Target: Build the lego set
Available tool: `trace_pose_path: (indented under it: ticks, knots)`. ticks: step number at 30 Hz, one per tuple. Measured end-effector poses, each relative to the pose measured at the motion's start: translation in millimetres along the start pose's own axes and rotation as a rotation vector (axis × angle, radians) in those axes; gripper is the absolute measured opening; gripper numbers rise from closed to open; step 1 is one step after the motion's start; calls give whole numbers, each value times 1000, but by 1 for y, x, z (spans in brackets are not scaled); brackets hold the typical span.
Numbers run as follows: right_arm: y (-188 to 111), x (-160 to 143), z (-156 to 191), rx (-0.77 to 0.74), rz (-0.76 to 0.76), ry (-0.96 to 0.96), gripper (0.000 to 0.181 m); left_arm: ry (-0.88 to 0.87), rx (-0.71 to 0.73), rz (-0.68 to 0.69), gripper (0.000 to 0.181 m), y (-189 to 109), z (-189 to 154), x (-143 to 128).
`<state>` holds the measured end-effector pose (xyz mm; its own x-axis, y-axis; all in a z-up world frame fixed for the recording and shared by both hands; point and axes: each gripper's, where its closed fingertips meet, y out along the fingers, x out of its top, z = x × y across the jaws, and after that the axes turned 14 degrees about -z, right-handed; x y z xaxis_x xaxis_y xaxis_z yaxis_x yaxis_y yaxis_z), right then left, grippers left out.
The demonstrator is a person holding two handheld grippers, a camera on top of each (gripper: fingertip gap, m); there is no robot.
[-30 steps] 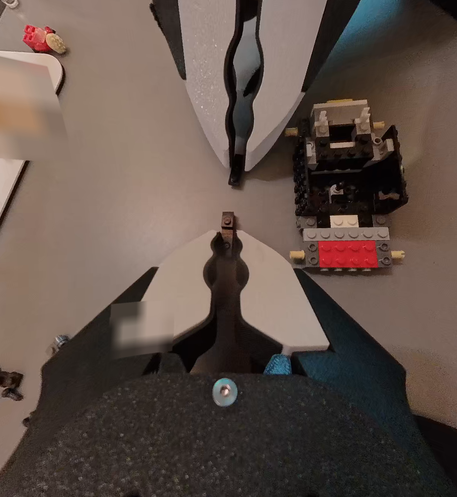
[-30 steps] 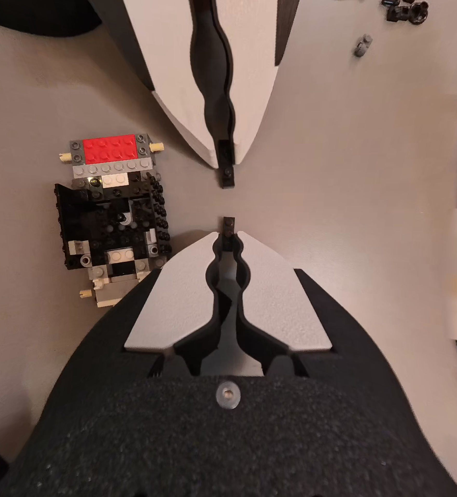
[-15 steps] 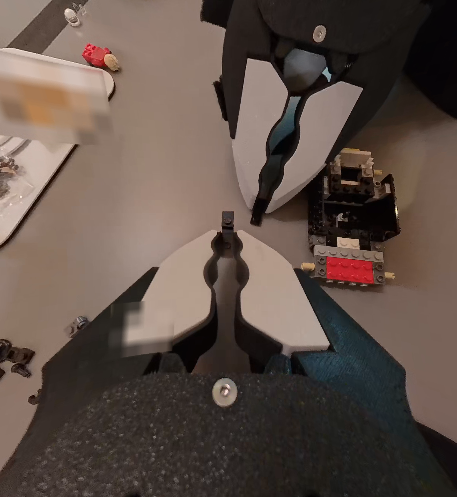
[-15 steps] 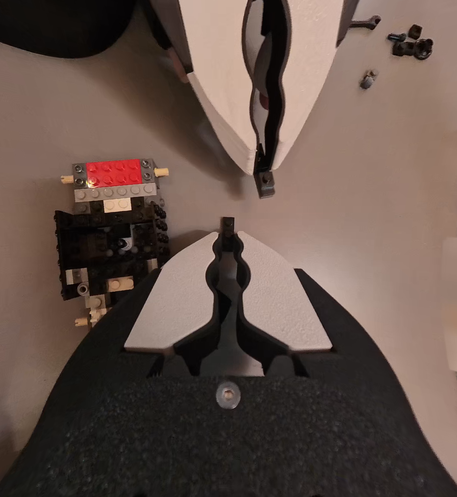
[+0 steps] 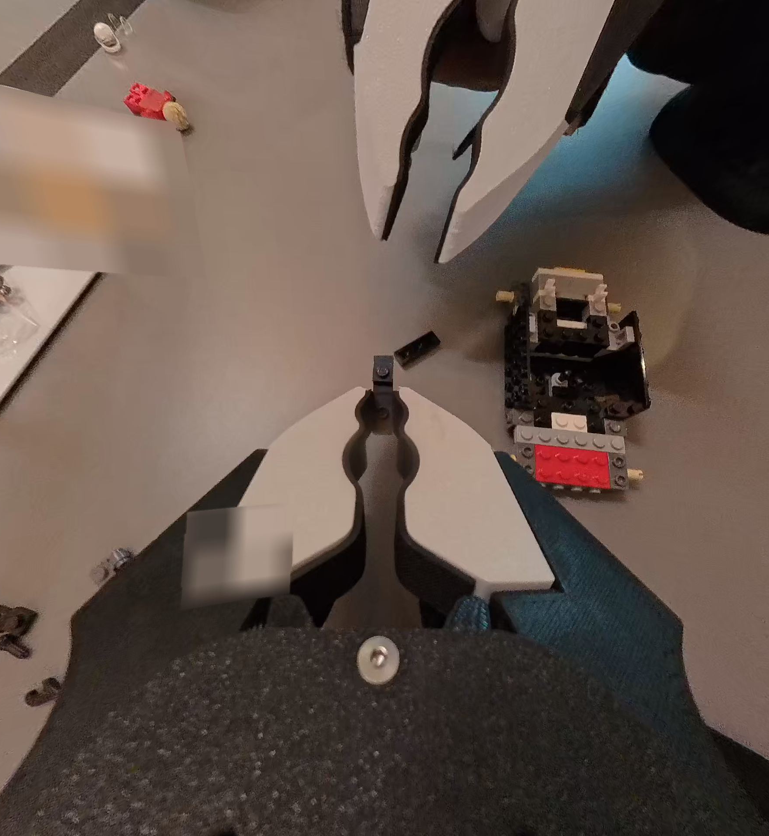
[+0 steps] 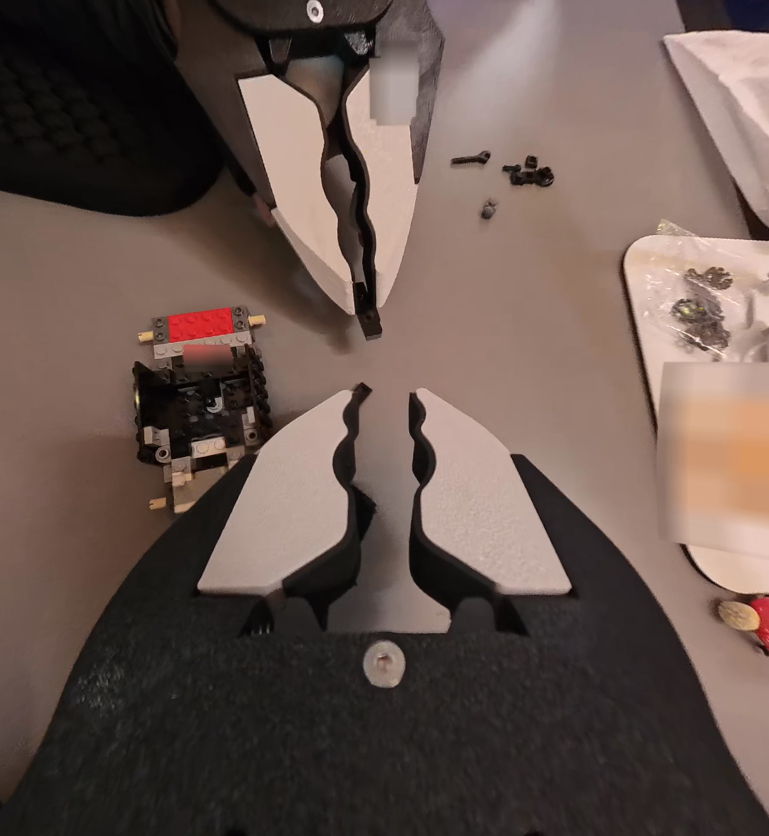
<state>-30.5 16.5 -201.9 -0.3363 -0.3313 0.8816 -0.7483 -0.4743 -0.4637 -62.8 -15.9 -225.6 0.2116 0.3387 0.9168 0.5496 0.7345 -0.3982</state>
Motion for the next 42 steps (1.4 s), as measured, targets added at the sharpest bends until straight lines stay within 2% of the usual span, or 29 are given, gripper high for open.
trace_pose_path:
  ticks: [5, 9, 13, 18, 22, 24, 27, 30, 32, 36, 42]
  knots:
    - [-2, -5, -4, -3, 7, -3, 17, -11, -34, 13, 8, 9, 4, 11]
    - [3, -17, 2, 17, 65, -3, 16, 101, -124, 58, 8, 21, 1, 15]
    - [8, -34, 6, -8, 180, 26, 14, 187, -82, 103, 8, 29, 21, 20]
    - [28, -39, 19, 3, 250, -13, 21, 127, -22, 70, 8, 21, 38, 14]
    - [31, -39, 19, -6, 258, -13, 8, 106, -16, 55, 8, 9, 36, 9]
    - [30, -35, 25, 40, 225, 61, 8, 98, -23, 52, 8, 6, 32, 8]
    - [27, -21, 21, 70, 109, 278, 10, 103, -36, 68, 8, 5, 24, 3]
    - [20, -29, 7, 18, 102, 337, 32, 102, -50, 84, 8, 6, 17, -4]
    - [17, -31, 0, -19, 99, 321, 32, 98, -53, 94, 8, 6, 15, -9]
    - [10, -37, -12, -91, 140, 161, 17, 91, -53, 99, 8, 6, 16, -11]
    - [5, -45, -7, -53, 179, -35, 16, 88, -59, 103, 8, 7, 15, -13]
